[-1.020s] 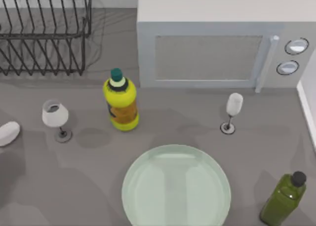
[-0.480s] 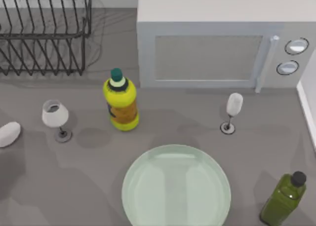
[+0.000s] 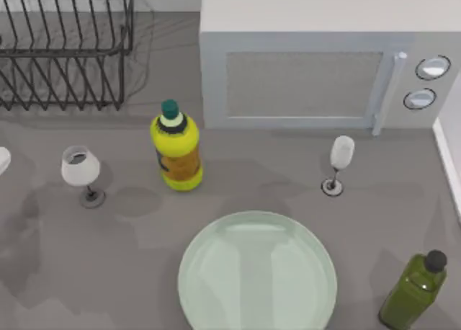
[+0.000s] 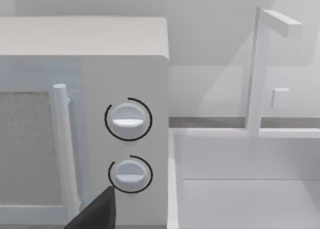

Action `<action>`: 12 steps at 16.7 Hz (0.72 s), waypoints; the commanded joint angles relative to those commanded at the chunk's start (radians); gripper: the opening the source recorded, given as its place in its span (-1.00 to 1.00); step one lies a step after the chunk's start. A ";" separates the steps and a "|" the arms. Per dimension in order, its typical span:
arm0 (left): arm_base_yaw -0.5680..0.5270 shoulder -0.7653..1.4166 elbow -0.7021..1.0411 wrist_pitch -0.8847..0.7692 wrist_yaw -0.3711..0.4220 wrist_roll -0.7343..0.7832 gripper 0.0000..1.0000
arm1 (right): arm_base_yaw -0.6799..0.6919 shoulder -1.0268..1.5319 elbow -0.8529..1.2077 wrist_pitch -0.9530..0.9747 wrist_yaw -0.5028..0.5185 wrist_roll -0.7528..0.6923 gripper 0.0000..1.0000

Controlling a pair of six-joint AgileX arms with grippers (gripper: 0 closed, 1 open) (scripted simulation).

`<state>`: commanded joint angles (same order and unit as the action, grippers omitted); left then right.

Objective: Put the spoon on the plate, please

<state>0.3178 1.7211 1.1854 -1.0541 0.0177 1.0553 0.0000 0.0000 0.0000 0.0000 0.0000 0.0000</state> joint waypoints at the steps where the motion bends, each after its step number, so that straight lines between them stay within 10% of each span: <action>1: 0.000 -0.017 0.024 -0.033 0.000 -0.002 -1.00 | 0.000 0.000 0.000 0.000 0.000 0.000 1.00; 12: -0.048 -0.054 0.082 -0.063 -0.015 -0.101 -1.00 | 0.000 0.000 0.000 0.000 0.000 0.000 1.00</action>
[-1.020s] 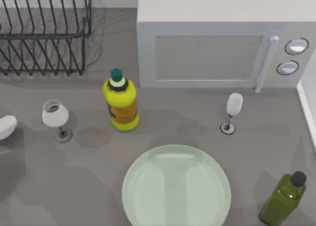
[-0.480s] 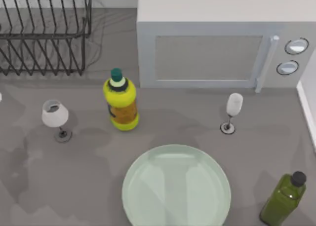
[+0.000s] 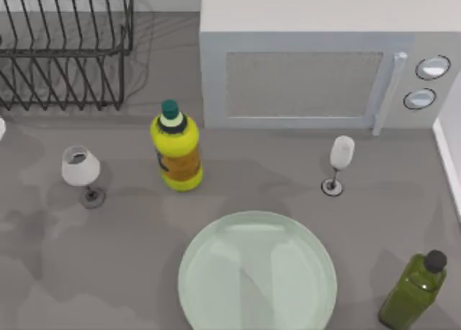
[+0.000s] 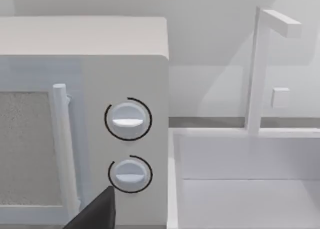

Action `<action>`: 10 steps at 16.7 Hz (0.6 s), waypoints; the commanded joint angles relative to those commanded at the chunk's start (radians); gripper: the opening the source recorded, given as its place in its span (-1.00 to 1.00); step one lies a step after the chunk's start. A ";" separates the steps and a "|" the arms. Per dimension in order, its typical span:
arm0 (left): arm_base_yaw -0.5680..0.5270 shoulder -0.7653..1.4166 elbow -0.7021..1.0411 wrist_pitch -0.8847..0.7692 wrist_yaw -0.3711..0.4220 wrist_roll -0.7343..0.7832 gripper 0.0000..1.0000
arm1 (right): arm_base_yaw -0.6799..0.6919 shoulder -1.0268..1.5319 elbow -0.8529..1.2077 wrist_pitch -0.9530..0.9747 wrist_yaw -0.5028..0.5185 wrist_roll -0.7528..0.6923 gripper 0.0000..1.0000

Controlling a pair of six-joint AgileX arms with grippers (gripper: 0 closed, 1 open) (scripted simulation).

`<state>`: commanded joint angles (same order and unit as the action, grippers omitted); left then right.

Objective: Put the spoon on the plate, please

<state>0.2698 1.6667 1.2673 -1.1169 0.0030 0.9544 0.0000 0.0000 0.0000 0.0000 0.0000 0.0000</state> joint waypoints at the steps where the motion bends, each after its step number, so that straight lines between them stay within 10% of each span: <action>1: -0.025 -0.005 0.015 0.001 -0.007 -0.051 -1.00 | 0.000 0.000 0.000 0.000 0.000 0.000 1.00; 10: -0.399 -0.019 0.156 -0.002 -0.075 -0.966 -1.00 | 0.000 0.000 0.000 0.000 0.000 0.000 1.00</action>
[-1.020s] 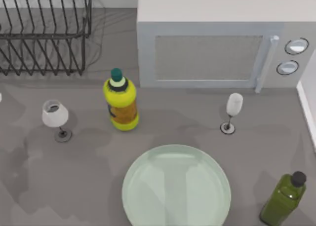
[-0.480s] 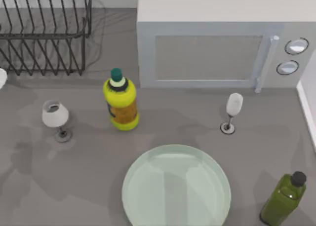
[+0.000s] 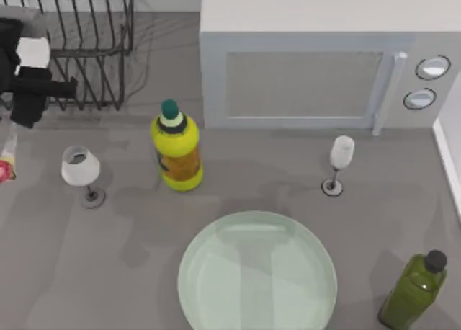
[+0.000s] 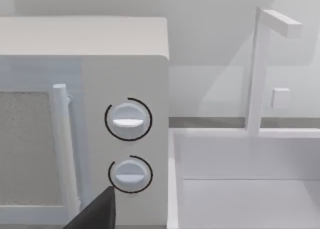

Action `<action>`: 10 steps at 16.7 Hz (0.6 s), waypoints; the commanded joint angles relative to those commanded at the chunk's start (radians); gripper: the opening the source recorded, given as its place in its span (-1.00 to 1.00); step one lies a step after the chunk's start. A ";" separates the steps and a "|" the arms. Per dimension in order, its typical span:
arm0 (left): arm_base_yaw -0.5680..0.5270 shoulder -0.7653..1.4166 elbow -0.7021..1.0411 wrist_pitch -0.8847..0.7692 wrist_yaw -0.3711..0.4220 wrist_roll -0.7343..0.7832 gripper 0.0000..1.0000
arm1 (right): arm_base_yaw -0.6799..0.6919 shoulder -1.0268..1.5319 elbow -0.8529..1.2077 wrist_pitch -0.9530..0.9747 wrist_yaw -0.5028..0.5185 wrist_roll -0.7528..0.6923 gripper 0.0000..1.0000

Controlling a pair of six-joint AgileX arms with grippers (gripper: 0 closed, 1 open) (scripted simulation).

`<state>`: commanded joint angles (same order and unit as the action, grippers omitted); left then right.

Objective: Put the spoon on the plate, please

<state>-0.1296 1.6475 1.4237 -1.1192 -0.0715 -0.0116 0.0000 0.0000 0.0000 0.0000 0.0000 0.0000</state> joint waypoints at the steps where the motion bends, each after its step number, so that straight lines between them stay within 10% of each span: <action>1: -0.052 0.001 0.011 -0.003 -0.004 -0.145 -1.00 | 0.000 0.000 0.000 0.000 0.000 0.000 1.00; 10: -0.502 0.124 0.066 -0.029 0.027 -1.440 -1.00 | 0.000 0.000 0.000 0.000 0.000 0.000 1.00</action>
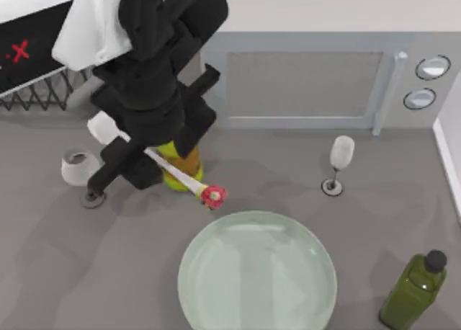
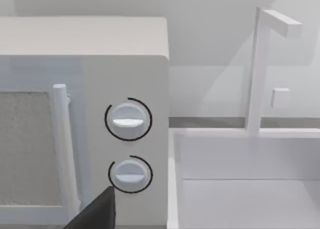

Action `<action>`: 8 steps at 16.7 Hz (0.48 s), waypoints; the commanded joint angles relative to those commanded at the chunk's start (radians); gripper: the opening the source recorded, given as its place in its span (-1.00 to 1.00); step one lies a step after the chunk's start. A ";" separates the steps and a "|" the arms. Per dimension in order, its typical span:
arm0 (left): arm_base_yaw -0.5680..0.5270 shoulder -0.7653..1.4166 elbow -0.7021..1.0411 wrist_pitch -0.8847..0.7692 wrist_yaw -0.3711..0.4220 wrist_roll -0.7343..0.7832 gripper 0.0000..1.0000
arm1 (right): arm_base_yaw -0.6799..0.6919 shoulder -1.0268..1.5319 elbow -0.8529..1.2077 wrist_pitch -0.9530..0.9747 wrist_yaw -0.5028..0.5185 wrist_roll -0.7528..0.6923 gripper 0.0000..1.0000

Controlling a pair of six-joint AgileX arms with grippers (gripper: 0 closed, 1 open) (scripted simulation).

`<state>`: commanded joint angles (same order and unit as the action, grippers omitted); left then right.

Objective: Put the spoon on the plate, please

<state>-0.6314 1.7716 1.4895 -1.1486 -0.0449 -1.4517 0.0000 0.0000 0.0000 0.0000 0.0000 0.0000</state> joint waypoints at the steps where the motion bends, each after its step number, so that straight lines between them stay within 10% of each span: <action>1: -0.041 0.024 0.002 0.002 0.005 -0.124 -1.00 | 0.000 0.000 0.000 0.000 0.000 0.000 1.00; 8: -0.254 0.166 0.002 0.037 0.025 -0.800 -1.00 | 0.000 0.000 0.000 0.000 0.000 0.000 1.00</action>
<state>-0.8857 1.9372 1.4913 -1.1112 -0.0201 -2.2518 0.0000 0.0000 0.0000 0.0000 0.0000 0.0000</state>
